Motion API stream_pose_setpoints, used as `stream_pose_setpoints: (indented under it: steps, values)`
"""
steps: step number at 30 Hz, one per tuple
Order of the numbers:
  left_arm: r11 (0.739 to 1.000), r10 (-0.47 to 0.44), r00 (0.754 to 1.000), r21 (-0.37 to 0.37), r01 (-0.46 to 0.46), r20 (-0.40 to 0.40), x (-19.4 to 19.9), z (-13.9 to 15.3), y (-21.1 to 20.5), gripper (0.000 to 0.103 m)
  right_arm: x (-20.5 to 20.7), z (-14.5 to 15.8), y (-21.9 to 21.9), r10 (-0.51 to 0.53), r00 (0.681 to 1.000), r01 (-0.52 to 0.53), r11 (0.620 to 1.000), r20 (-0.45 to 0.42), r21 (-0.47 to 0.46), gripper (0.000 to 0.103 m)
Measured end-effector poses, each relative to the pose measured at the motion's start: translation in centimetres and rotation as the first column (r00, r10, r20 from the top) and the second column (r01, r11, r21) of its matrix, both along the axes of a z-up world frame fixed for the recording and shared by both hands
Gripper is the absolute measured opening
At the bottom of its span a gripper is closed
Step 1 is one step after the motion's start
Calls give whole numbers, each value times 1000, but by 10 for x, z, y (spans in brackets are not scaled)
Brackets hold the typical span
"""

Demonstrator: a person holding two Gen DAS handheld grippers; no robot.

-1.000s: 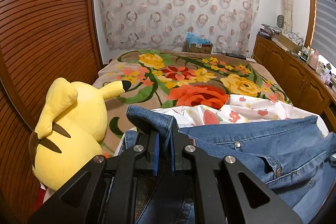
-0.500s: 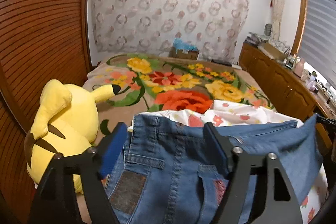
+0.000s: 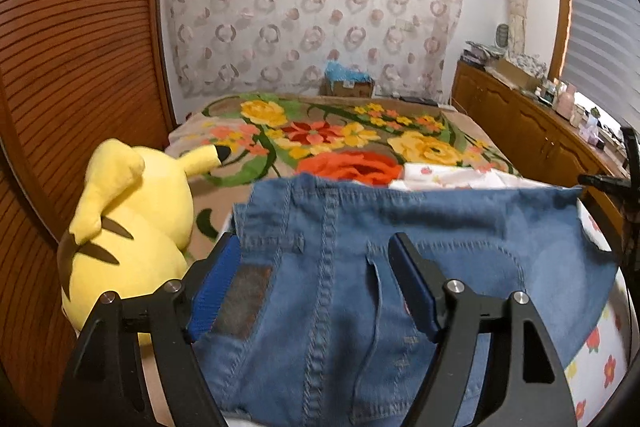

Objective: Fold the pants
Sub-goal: 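Lower the folded jeans onto the sheet and open both grippers, then grasp the folded edge of the jeans with the right gripper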

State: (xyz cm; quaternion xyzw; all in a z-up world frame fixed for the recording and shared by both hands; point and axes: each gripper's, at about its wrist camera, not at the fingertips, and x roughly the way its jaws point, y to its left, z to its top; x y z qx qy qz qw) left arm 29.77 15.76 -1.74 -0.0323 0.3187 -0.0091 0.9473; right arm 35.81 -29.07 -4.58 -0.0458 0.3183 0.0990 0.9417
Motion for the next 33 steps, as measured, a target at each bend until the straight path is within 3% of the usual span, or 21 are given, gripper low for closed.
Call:
stream_pose_setpoints:
  steps: [2, 4, 18, 26, 33]
  values:
    - [1000, -10, 1000, -6, 10, -6, -6, -3, -6, 77, -4, 1, 1, 1, 1000, 0, 1000, -18, 14, 28]
    - [999, -29, 1000, -15, 29, -10, -10, -5, -15, 77, -12, 5, 1, 18, 1000, -17, 999, -20, 31, 35]
    - [985, -169, 985, -21, 169, -36, -40, -15, -85, 77, -64, 6, -26, 156, 983, -152, 987, -97, 45, 36]
    - [982, -190, 980, -18, 190, -56, -55, -23, -100, 77, -110, 1, -41, 115, 986, -112, 993, -120, 33, 36]
    - [989, -150, 980, -5, 151, -129, -56, -43, -97, 77, -115, -16, -41, 63, 981, -56, 997, -183, 46, 44]
